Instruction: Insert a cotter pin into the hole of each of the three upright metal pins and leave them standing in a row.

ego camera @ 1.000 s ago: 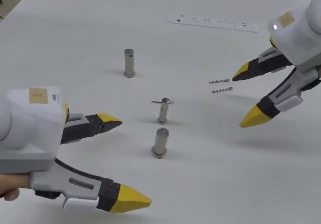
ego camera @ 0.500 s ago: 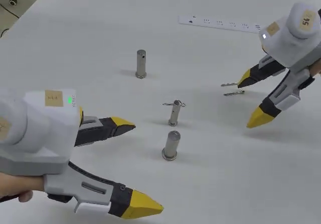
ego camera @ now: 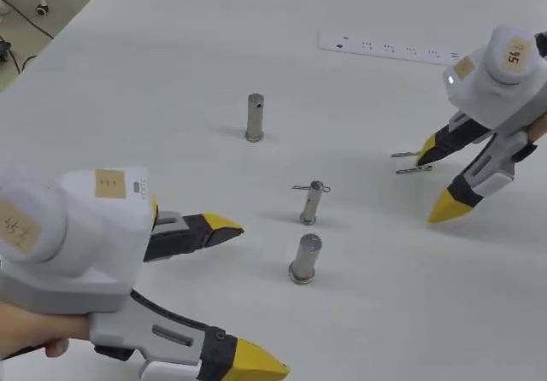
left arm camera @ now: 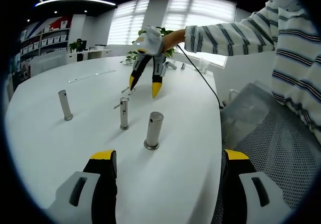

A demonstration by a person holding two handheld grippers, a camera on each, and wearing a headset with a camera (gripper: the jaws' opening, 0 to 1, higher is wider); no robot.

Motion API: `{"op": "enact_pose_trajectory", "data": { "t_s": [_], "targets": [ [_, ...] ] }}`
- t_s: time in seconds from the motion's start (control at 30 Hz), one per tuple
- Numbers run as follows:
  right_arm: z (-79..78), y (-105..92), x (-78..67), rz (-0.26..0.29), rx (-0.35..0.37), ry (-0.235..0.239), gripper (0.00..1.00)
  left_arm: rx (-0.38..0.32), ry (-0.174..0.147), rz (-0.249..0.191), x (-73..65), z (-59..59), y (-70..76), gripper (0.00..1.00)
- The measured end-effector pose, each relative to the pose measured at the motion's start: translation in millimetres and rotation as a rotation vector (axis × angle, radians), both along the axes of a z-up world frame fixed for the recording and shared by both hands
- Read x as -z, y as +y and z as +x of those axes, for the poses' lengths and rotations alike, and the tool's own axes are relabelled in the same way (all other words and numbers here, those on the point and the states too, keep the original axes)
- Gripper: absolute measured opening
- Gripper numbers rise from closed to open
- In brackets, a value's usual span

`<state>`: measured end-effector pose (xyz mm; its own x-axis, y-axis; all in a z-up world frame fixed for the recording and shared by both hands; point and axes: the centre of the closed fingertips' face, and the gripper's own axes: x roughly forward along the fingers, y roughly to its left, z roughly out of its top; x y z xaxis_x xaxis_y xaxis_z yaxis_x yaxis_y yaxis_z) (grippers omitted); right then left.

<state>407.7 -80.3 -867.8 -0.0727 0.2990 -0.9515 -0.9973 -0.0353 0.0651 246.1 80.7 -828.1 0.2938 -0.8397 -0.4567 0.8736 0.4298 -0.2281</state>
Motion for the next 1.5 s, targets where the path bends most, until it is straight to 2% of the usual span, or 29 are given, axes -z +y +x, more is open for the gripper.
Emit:
{"op": "enact_pose_trajectory", "data": {
  "t_s": [0.13, 0.33, 0.57, 0.73, 0.77, 1.2, 1.4, 1.5],
  "targets": [
    [0.7, -0.6, 0.7, -0.015, 0.003, -0.002, 0.59, 0.011, 0.007, -0.015, -1.7, -2.5, -2.8, 0.84],
    [-0.7, -0.9, 1.2, -0.038, -0.017, -0.007, 0.54, 0.02, 0.003, -0.008, -0.8, -5.7, -4.6, 0.83],
    [3.8, 1.4, 2.6, -0.049, -0.013, -0.019, 0.41, 0.008, 0.002, -0.001, -0.3, -4.8, -0.5, 0.82],
    [19.5, 1.2, 5.7, -0.066, -0.025, -0.07, 0.28, 0.001, 0.001, 0.004, 0.1, -4.8, 1.5, 0.81],
    [19.3, 1.9, 5.7, -0.068, -0.017, -0.059, 0.28, 0.001, 0.001, 0.006, 0.5, -4.8, 1.7, 0.81],
    [16.7, 2.6, 5.7, -0.096, -0.04, -0.07, 0.25, -0.002, 0.007, 0.008, 1.7, -5.1, 0.3, 0.8],
    [14.1, 3.4, 6.1, -0.132, -0.075, -0.082, 0.2, -0.01, 0.002, 0.008, 0.5, -4.1, 2.8, 0.8],
    [17.0, 4.2, 6.6, -0.146, -0.073, -0.097, 0.13, -0.015, 0.0, 0.009, 1.0, -3.3, 4.1, 0.8]
  ]
}}
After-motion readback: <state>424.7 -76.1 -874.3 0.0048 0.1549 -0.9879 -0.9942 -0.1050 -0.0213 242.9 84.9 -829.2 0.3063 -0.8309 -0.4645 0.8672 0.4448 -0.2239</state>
